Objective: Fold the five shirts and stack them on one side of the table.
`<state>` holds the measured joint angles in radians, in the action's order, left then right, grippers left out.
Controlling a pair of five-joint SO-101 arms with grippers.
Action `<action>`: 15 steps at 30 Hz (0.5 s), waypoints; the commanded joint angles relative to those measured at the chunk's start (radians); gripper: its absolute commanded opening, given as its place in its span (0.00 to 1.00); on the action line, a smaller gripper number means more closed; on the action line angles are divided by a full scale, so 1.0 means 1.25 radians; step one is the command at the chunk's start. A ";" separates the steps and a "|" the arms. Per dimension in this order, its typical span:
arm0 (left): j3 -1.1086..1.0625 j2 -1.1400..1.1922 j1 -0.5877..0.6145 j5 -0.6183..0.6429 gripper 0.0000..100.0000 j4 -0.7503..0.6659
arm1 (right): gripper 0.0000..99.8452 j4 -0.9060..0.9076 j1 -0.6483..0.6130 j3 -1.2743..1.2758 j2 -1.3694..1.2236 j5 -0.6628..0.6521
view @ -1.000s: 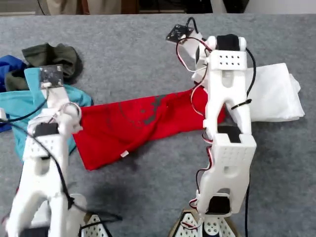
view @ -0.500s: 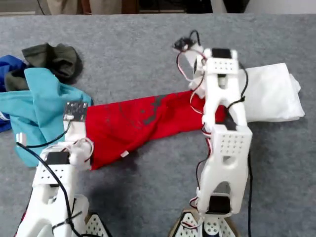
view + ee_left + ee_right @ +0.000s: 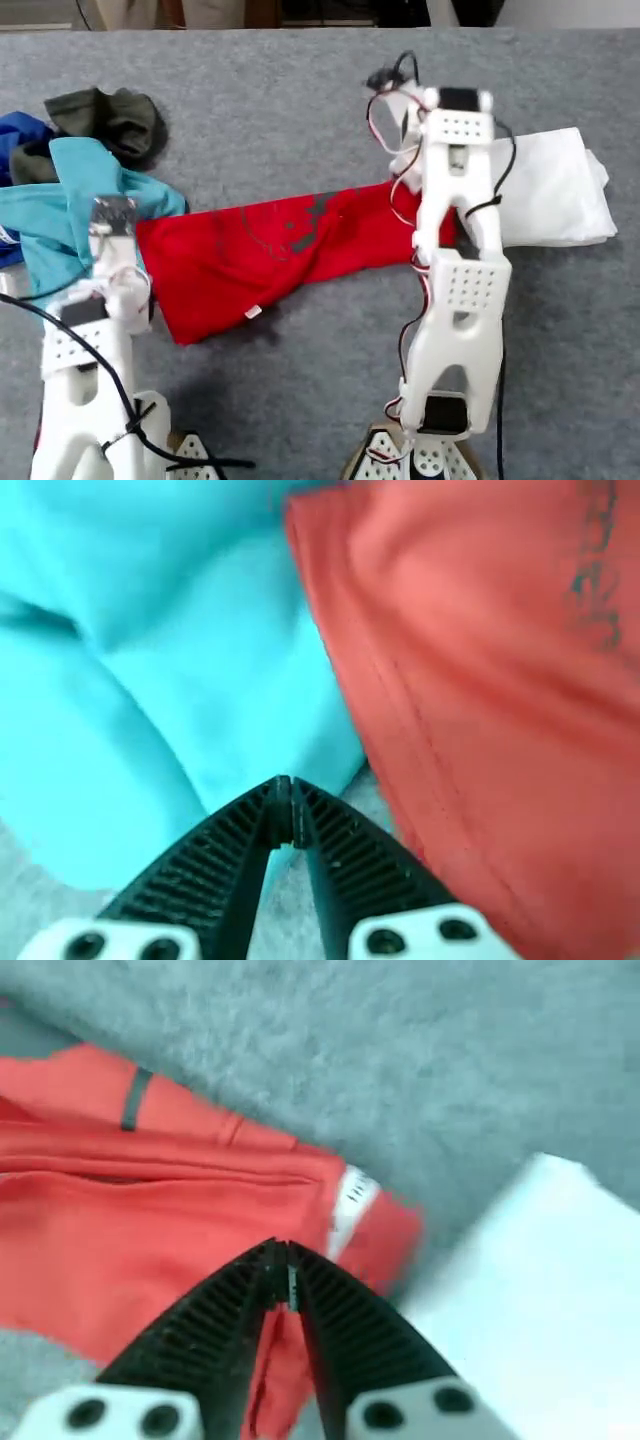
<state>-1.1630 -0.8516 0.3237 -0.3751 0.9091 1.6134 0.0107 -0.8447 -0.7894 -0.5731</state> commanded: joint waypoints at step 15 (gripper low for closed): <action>0.239 0.299 -0.117 0.296 0.16 0.187 | 0.00 0.135 0.063 0.046 0.404 0.034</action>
<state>-0.9221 -0.5815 0.1381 -0.0176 1.1838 1.7637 0.0568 -0.8278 -0.4012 -0.4918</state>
